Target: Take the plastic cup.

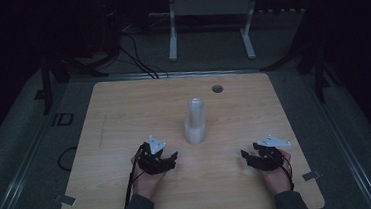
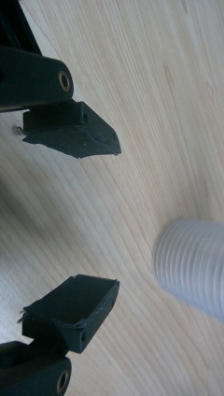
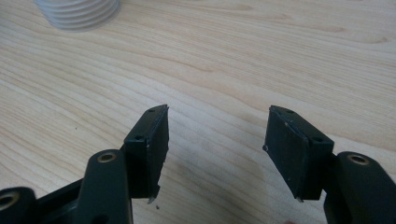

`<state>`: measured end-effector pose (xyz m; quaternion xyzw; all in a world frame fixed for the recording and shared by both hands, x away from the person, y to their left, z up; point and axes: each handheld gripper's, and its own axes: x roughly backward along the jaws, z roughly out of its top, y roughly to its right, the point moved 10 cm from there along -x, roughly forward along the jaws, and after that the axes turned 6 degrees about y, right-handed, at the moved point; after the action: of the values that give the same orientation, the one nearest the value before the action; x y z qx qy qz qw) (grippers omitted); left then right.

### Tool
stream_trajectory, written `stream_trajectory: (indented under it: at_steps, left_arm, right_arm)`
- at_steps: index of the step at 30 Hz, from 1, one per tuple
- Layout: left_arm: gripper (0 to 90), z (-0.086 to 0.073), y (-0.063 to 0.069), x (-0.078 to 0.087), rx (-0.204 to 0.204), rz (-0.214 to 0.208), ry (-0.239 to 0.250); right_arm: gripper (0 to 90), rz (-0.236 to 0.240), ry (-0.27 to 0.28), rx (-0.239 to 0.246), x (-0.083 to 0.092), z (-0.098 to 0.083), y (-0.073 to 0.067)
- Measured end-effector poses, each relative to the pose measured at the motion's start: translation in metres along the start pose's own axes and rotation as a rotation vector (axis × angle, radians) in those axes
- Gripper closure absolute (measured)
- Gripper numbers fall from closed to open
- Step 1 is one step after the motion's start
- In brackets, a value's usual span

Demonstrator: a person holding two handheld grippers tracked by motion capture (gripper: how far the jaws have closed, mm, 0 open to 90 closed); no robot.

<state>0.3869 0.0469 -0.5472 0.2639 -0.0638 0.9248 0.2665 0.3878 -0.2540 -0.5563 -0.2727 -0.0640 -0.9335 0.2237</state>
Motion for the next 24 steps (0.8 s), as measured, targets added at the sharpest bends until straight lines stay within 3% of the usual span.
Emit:
stream_trajectory:
  at_steps: [15, 21, 24]
  left_arm:
    - [39.6, 0.003, 0.007, 0.003, -0.003, -0.057, 0.022]
    - [39.8, 0.011, 0.009, 0.005, -0.003, -0.074, 0.064]
    - [42.2, 0.013, 0.009, 0.005, 0.012, -0.078, 0.054]
  right_arm:
    - [38.0, 0.002, -0.012, 0.01, 0.002, -0.001, -0.005]
    - [38.1, 0.019, 0.004, 0.044, 0.008, 0.011, -0.015]
    - [38.2, 0.053, 0.018, 0.042, 0.012, 0.019, -0.022]
